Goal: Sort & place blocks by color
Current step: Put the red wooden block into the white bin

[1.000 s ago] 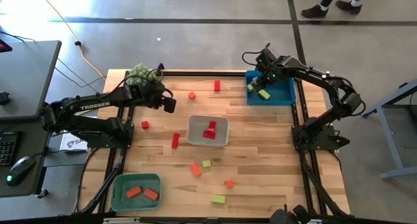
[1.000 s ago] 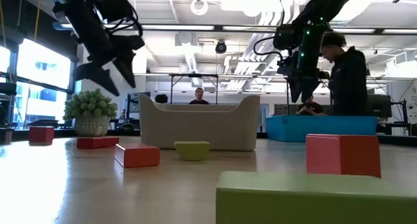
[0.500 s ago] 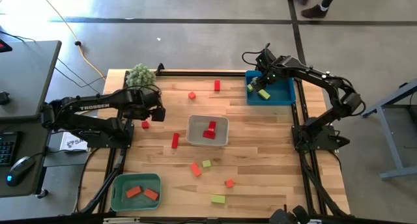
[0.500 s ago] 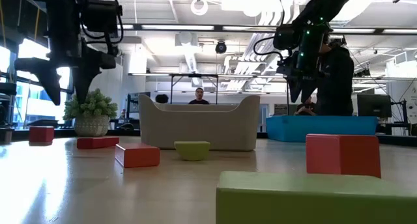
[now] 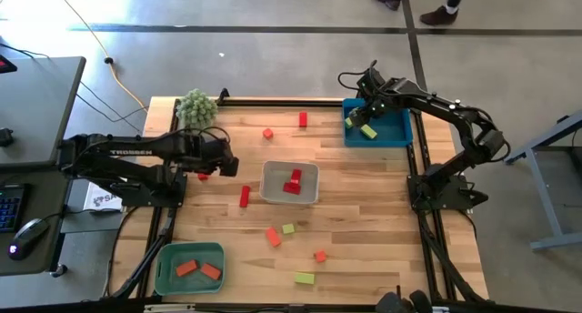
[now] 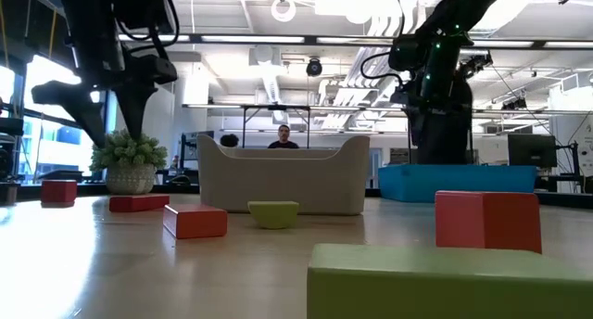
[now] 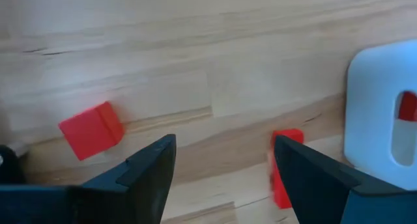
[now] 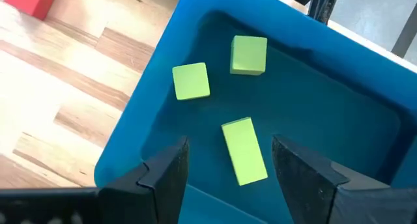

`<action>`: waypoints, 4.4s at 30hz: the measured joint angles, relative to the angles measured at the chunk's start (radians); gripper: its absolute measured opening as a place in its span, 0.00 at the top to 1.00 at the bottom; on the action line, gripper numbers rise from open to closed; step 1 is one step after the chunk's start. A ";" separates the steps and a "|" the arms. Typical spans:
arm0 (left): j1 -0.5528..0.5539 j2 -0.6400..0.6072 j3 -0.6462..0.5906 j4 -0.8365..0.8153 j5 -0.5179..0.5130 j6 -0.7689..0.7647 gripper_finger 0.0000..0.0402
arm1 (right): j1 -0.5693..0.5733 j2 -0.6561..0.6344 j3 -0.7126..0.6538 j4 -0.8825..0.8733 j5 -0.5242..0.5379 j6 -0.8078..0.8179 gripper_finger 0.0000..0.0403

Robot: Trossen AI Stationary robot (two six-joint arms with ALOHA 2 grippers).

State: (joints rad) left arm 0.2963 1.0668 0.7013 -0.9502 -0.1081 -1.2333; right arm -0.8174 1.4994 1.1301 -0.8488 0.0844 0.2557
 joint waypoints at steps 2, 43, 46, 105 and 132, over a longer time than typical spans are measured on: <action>-0.021 0.000 0.000 -0.011 -0.006 -0.026 0.38 | 0.000 0.000 0.000 -0.005 -0.014 0.015 0.49; 0.107 0.300 -0.001 -0.210 -0.059 0.003 0.38 | 0.000 0.000 0.000 0.008 -0.086 -0.081 0.49; 0.113 0.325 -0.001 -0.209 -0.058 -0.009 0.38 | 0.000 0.000 0.000 0.008 -0.086 -0.081 0.49; 0.107 0.289 0.330 0.403 0.048 0.699 0.74 | 0.062 -0.001 0.000 0.056 -0.436 0.056 0.49; -0.037 0.501 0.332 0.528 0.255 0.960 0.69 | 0.646 -0.003 0.082 0.019 -0.321 0.591 0.49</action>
State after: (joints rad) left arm 0.2593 1.5682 1.0332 -0.4225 0.1467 -0.2729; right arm -0.1718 1.4960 1.2121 -0.8295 -0.2368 0.8469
